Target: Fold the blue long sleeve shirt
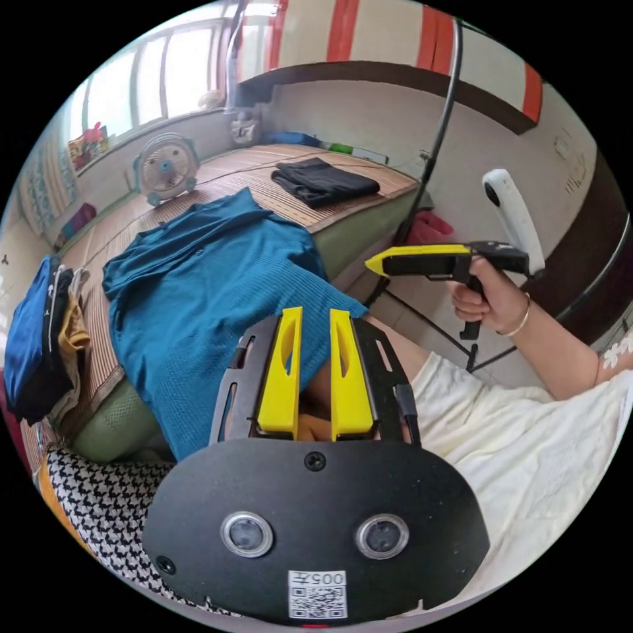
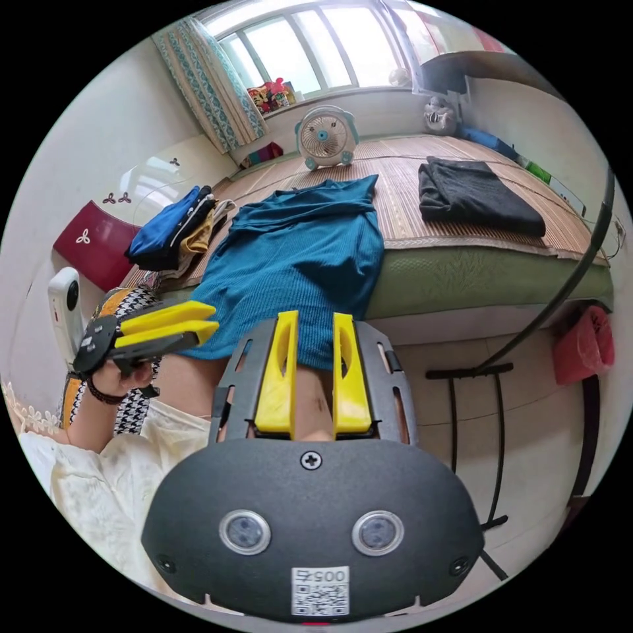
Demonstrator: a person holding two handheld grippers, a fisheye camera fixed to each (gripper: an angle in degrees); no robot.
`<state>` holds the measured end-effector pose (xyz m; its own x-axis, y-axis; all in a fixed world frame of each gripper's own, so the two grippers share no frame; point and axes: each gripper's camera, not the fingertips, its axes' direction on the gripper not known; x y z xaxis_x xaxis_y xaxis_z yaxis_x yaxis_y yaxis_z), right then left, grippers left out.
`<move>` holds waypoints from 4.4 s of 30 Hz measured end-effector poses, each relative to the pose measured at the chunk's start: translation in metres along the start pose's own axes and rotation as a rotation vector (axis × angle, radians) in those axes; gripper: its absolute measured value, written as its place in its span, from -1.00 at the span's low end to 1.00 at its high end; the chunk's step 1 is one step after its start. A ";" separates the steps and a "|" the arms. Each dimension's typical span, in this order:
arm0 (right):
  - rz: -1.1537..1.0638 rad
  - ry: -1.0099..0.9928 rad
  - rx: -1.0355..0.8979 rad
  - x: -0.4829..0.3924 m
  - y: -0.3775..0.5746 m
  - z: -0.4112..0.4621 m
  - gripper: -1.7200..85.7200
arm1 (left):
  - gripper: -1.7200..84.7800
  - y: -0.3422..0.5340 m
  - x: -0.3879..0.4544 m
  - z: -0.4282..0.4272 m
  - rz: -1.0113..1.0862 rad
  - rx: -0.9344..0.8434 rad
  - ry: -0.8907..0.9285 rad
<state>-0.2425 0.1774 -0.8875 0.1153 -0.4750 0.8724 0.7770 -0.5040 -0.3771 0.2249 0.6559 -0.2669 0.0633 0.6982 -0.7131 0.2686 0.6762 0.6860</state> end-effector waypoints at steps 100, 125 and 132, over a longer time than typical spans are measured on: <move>-0.078 0.381 0.223 -0.061 0.070 -0.055 -0.99 | -0.94 0.217 -0.016 -0.123 -0.265 0.018 -0.400; -0.192 0.398 0.410 -0.069 0.038 -0.133 -0.99 | -0.95 0.196 0.009 -0.231 -0.248 0.403 -0.616; -0.154 0.415 0.399 -0.066 -0.042 -0.116 -0.99 | -0.95 0.141 -0.051 -0.213 -0.338 0.446 -0.660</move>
<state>-0.3547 0.1470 -0.9655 -0.2062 -0.7004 0.6833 0.9475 -0.3173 -0.0394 0.0549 0.7658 -0.1029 0.4204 0.1034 -0.9014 0.7169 0.5711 0.3999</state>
